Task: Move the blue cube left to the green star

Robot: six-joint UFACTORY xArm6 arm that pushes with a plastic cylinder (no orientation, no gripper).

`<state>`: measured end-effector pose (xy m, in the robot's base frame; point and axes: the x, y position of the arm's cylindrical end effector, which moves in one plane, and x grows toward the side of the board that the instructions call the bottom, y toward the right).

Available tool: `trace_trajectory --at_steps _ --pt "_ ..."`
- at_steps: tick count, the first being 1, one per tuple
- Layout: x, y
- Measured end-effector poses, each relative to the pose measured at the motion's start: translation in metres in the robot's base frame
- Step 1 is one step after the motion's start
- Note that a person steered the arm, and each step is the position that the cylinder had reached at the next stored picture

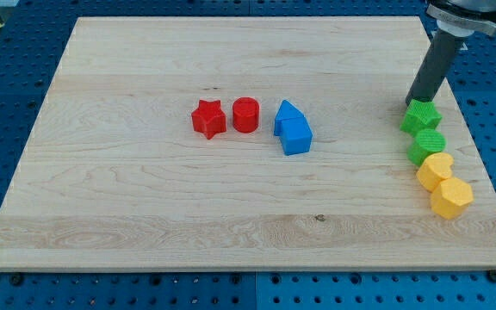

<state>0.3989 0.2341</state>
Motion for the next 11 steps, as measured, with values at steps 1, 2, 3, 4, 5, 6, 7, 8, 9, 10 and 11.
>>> trace_trajectory --at_steps 1,2,3,4,5,6,7,8,9,10,11 --pt "0.000 -0.014" --pt "0.000 -0.014" --pt "0.005 -0.029" --pt "0.005 -0.031" --pt "0.006 -0.031" --pt "0.007 -0.032" --pt "0.006 -0.071" --pt "0.014 -0.090" --pt "0.050 -0.107" --pt "0.080 -0.133" --pt "0.108 -0.144"
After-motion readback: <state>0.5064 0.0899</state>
